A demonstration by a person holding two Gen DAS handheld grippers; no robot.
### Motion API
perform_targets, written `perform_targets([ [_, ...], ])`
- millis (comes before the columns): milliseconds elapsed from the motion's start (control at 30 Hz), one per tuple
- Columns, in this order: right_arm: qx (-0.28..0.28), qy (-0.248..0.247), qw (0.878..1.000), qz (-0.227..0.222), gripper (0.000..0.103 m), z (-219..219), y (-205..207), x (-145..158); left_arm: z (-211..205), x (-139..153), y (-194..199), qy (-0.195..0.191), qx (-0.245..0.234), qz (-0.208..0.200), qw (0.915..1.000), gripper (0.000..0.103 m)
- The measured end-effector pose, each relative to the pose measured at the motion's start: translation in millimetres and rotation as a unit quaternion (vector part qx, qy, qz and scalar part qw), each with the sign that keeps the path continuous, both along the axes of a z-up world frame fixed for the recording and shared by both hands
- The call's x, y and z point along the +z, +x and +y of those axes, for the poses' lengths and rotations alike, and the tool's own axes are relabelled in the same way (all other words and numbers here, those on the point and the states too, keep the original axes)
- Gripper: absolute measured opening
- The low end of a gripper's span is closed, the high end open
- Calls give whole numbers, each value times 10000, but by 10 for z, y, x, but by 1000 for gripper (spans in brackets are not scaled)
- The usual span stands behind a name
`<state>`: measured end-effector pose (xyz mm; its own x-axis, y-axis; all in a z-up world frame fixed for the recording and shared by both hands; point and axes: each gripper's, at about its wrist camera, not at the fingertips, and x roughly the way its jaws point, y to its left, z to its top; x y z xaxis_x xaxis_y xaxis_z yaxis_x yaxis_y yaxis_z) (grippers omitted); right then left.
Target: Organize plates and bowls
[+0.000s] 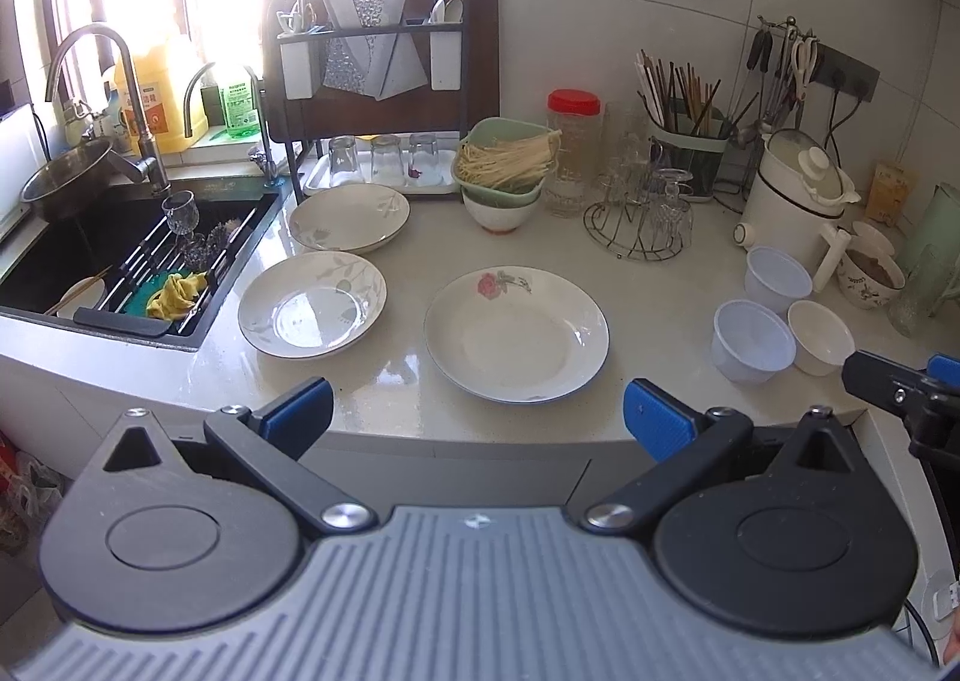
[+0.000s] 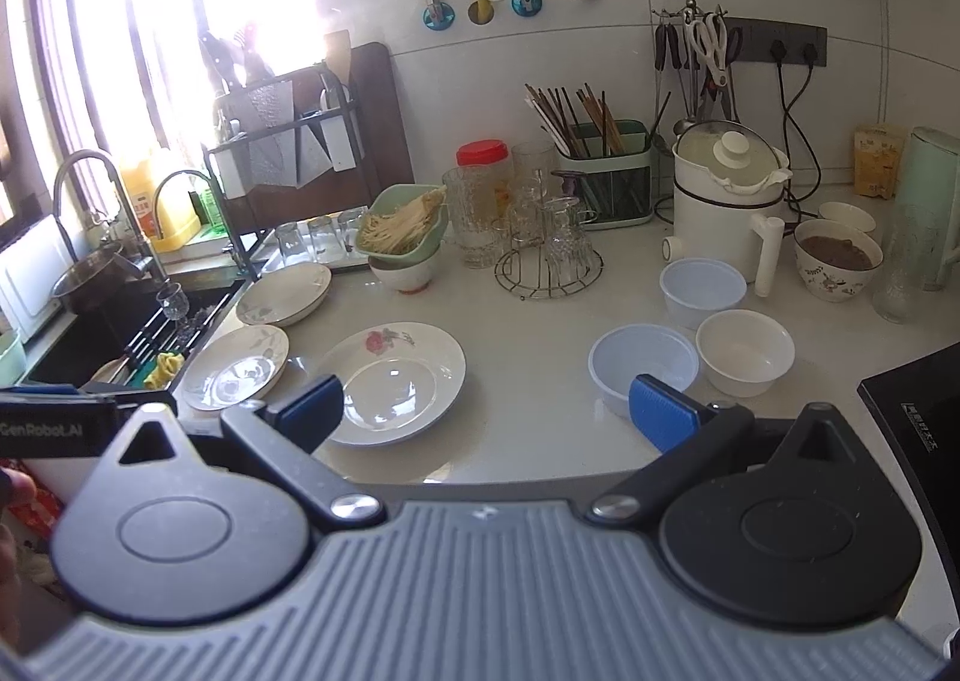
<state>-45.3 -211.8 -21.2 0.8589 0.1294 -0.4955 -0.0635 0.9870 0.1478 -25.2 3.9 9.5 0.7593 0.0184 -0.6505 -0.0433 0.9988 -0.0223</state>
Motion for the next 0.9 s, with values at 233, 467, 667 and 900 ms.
perform_targets([
  [233, -34, -18, 10000, -32, 103, 11, -13, 21, 29, 11, 7, -68, 48, -86, 9999, 103],
  [467, 50, -29, 10000, -6, 103, 46, -34, -2, 16, 13, -25, -2, 29, -79, 10000, 103],
  [667, 90, -34, 9999, -31, 103, 43, -98, 12, -33, 24, -86, 76, 72, -108, 9999, 103],
  [900, 59, 8, 10000, 0, 103, -12, -69, 22, -70, -6, -139, 19, 138, -111, 9998, 103],
])
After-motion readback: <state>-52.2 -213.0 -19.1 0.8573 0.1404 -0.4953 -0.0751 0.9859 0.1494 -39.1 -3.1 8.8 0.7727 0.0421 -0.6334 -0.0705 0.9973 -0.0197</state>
